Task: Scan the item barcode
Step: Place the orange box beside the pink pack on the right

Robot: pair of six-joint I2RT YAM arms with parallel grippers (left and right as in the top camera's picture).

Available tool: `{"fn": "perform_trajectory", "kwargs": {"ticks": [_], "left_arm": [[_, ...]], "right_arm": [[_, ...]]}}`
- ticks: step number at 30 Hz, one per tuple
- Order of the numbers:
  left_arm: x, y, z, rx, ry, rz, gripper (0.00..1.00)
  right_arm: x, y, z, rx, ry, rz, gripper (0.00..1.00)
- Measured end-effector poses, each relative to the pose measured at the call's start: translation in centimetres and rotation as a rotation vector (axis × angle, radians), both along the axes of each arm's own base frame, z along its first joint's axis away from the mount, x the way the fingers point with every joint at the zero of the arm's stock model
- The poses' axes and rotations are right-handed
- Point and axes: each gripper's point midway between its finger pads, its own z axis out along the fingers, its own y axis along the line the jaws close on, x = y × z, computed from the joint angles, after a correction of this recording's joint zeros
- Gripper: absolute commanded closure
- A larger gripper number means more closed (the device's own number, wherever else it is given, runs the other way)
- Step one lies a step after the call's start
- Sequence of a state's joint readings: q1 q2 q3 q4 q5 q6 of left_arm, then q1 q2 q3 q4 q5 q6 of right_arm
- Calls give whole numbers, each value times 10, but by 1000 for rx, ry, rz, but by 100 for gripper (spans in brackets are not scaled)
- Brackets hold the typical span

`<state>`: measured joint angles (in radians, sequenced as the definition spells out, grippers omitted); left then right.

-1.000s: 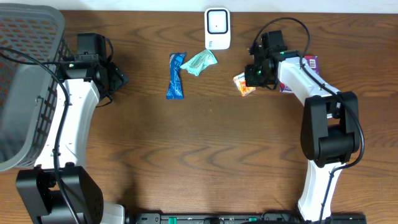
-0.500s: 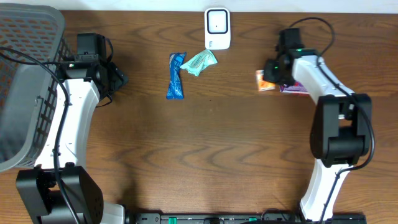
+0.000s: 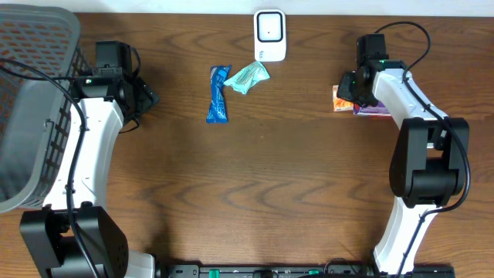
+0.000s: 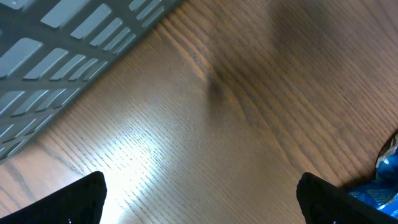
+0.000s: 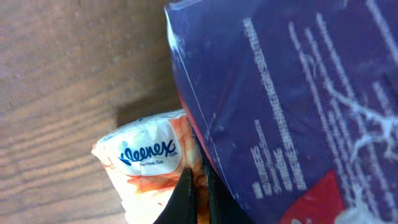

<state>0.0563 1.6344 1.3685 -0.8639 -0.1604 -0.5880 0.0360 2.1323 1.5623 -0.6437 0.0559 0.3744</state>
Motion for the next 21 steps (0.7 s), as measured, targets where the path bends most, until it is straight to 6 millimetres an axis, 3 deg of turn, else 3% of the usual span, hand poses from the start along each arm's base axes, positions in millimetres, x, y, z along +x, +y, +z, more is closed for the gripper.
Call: {"fn": "perform_trajectory", "kwargs": {"ticks": [9,16,19,21], "left_arm": [[0,0,0,0,0,0,2],[0,0,0,0,0,0,2],[0,0,0,0,0,0,2],[0,0,0,0,0,0,2]], "right_arm": [[4,17,2,81,-16,53,99],[-3,11,-2,39,11,-11,99],[-3,11,-1,39,10,-28,82],[-4,12,-2,47,12,-36,78]]}}
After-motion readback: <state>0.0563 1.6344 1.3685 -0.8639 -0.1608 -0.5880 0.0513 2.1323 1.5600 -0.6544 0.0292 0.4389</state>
